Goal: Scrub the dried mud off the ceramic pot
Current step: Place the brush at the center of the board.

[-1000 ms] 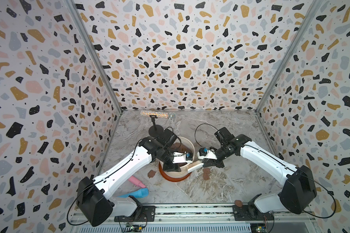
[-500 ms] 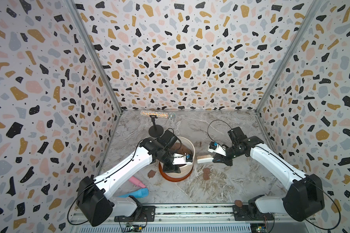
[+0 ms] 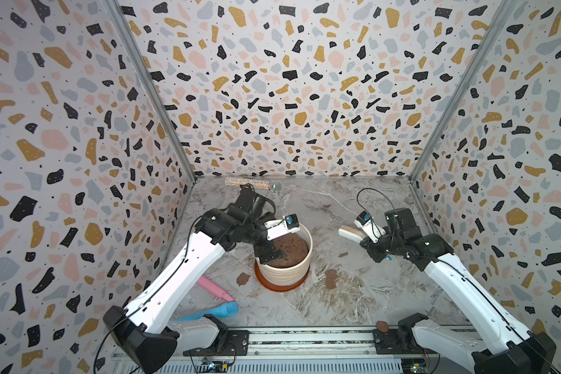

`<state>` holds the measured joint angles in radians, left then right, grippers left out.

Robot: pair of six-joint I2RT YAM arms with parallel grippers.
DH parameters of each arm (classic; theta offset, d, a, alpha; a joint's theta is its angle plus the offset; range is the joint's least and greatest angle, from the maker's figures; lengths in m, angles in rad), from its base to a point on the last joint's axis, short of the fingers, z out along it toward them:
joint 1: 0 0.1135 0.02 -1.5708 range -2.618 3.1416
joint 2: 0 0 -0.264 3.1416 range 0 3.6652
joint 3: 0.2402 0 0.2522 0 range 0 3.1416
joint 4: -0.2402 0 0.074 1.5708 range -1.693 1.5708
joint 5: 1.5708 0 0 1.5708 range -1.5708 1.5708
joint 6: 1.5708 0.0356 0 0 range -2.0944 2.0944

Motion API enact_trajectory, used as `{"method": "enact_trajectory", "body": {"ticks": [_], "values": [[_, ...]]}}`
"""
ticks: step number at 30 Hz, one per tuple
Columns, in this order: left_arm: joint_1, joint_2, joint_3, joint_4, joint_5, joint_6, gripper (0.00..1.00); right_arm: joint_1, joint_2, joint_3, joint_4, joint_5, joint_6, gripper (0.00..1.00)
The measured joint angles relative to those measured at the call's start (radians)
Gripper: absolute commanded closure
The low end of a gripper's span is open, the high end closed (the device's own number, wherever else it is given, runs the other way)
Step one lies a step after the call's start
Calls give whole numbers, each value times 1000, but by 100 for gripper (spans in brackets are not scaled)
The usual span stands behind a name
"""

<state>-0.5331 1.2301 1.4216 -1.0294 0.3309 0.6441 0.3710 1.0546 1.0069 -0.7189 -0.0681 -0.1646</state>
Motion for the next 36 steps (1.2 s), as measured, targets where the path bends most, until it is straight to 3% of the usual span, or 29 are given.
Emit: {"method": "enact_trajectory", "body": {"ticks": [4,9,14,21,26,31,33,36], "values": [[89,-69,10,13,-82,-101,0,-50,16,31,27,260,211,100],[276,-117,-36,80,-153,-241,0,-140,62,28,31,381,396,100],[452,-127,-183,164,-166,-348,0,-227,153,11,31,358,544,100],[624,-150,-351,277,-161,-439,0,-256,438,68,50,229,587,100],[667,-165,-429,366,-157,-489,0,-258,608,102,117,204,583,100],[673,-165,-471,412,-158,-537,0,-260,667,127,196,209,558,100],[673,-165,-487,434,-159,-549,0,-261,681,128,224,205,548,95],[674,-165,-516,461,-156,-557,0,-261,694,127,248,195,536,81]]}}
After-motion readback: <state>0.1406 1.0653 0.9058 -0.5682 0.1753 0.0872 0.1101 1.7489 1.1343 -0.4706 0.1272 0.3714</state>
